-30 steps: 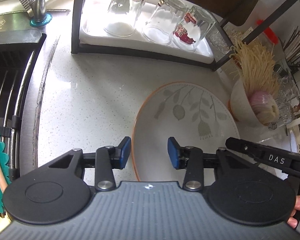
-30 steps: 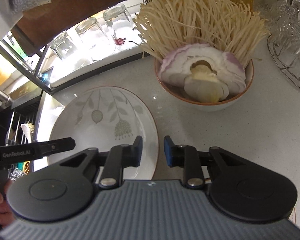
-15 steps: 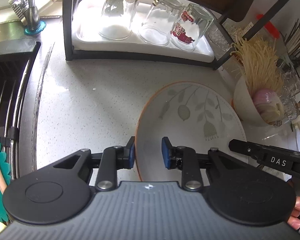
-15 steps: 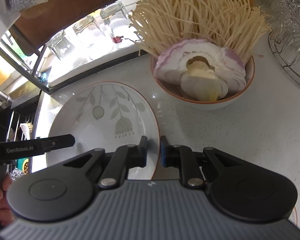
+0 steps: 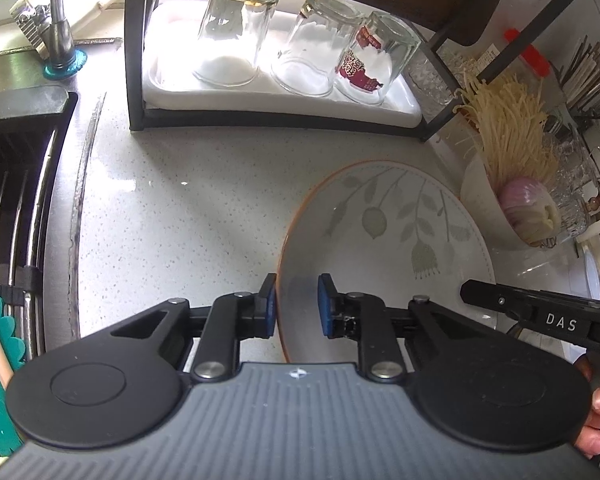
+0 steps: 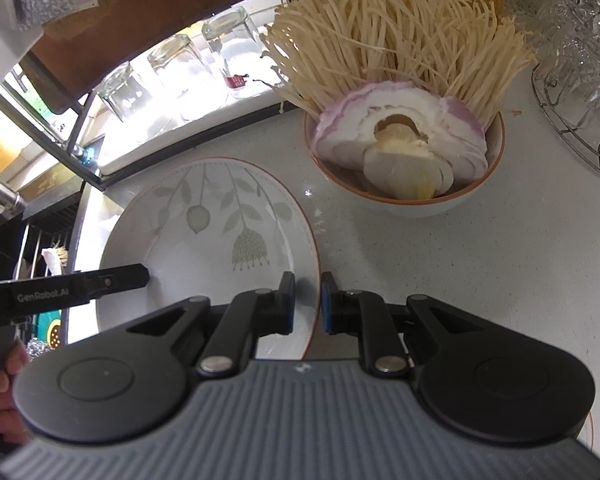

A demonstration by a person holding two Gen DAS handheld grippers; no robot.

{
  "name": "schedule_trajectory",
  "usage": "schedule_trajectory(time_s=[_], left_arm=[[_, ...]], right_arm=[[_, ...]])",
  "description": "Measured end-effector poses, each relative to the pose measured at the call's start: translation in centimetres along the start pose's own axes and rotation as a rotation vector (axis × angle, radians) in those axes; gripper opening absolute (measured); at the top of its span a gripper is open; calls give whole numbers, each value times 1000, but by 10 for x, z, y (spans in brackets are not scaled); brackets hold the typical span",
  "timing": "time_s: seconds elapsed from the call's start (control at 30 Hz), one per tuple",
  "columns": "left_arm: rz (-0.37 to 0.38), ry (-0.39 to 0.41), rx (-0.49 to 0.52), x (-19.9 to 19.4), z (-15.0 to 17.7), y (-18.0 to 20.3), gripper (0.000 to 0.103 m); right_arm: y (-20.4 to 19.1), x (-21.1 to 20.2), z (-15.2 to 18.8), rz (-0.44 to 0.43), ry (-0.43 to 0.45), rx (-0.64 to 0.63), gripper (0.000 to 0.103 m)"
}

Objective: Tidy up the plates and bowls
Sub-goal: 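Lift the second bowl with both grippers and carry it over the stacked bowl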

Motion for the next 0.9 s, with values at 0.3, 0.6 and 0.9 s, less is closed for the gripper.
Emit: schedule_trajectory(time_s=[0.3,0.6,0.9], left_arm=[[1,21,37,-26,4,15,24],[24,54,62,-52,9,42,24],[61,86,110,-79,22,83,24]], right_arm=[[2,-22,1,-10,39,-3,16],[10,-62,15,-11,103,-3,16],[28,-112,37,-8,174,35,16]])
Point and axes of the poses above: each gripper's, at about its wrist camera, not at the fingertips, and x roughly the way its jaws point, y to its right, z to its underside, the point moved 1 cm from there along x, roughly the way its jaws point, and after that the axes turned 4 degrees about -x, right-handed, at the moved point
